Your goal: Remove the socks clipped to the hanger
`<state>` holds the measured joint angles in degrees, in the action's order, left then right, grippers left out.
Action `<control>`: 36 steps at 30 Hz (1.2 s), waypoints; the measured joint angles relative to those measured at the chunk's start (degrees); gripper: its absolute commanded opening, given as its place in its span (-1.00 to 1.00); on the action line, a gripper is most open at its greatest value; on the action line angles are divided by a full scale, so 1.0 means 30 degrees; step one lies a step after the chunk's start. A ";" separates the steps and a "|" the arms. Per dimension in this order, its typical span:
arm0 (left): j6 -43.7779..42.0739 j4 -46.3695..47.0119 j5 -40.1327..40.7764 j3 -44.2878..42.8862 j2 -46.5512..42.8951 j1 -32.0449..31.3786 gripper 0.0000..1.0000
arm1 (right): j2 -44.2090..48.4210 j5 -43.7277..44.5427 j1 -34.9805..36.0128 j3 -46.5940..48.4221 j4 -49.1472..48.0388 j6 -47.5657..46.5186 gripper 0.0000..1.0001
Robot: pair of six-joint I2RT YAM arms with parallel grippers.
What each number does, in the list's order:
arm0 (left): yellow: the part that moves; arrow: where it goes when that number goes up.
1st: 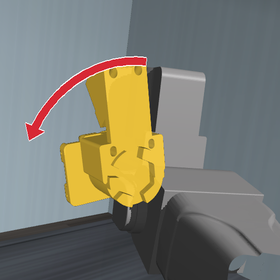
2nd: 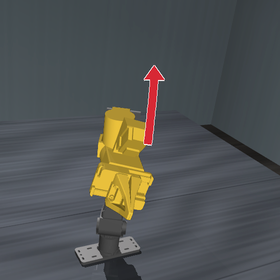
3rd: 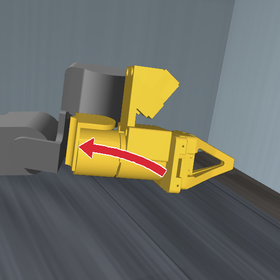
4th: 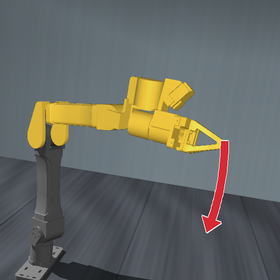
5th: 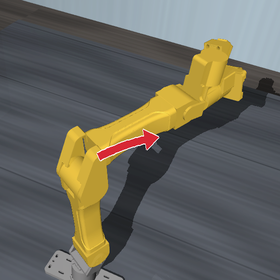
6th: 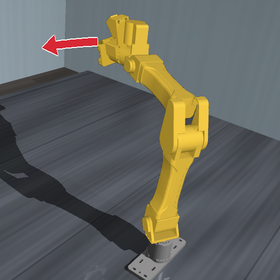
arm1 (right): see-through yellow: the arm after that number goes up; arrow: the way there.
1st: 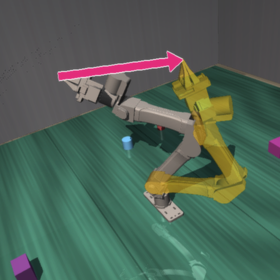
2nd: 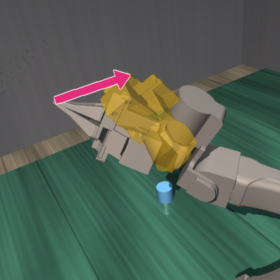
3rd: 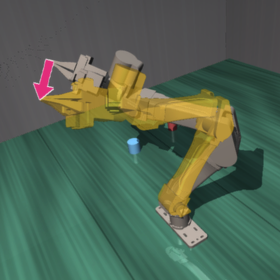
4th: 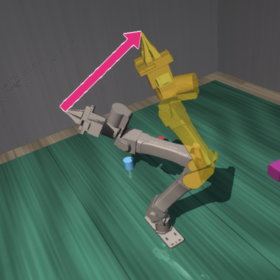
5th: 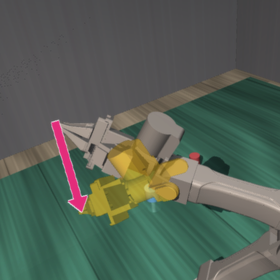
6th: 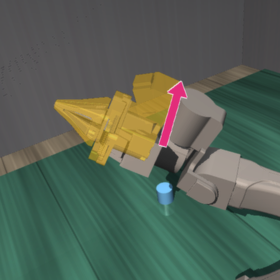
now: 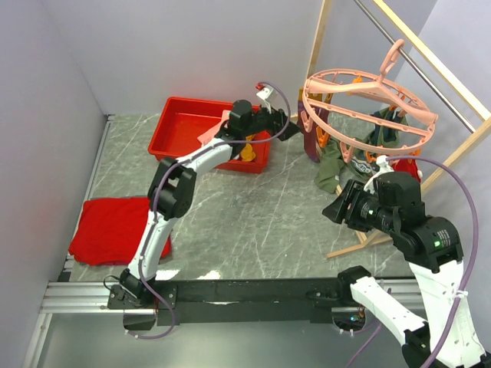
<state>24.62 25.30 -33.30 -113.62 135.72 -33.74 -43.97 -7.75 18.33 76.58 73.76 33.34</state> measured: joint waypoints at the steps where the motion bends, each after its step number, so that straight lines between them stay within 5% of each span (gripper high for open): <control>1: 0.0007 0.0233 0.0168 -0.0233 0.0277 -0.0117 0.79 | -0.0051 0.0044 0.0000 0.0138 0.0146 0.0000 0.15; 5: 0.0437 0.0612 0.0838 -0.0962 0.1166 -0.0568 -0.26 | -0.0029 0.0219 0.0000 0.0444 0.0605 -0.0007 0.15; 11: 0.1122 0.0080 0.1843 -0.1923 0.1967 -0.1020 -0.98 | 0.0153 0.0350 0.0000 0.0619 0.1122 0.0000 0.16; 19: 0.0933 -0.1909 0.2521 -0.0087 0.0226 -0.1056 -0.98 | 0.1290 0.0197 0.0000 0.0459 0.0758 0.0087 0.16; 36: 0.0546 -0.7912 0.2004 0.3774 -1.0440 -0.2069 -0.98 | 0.2361 -0.1399 0.0000 -0.2178 -0.3067 0.0517 0.18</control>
<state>26.26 1.56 -27.29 -102.30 104.40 -39.94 -36.88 -11.94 18.33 70.04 64.55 34.89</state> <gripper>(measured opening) 0.021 0.587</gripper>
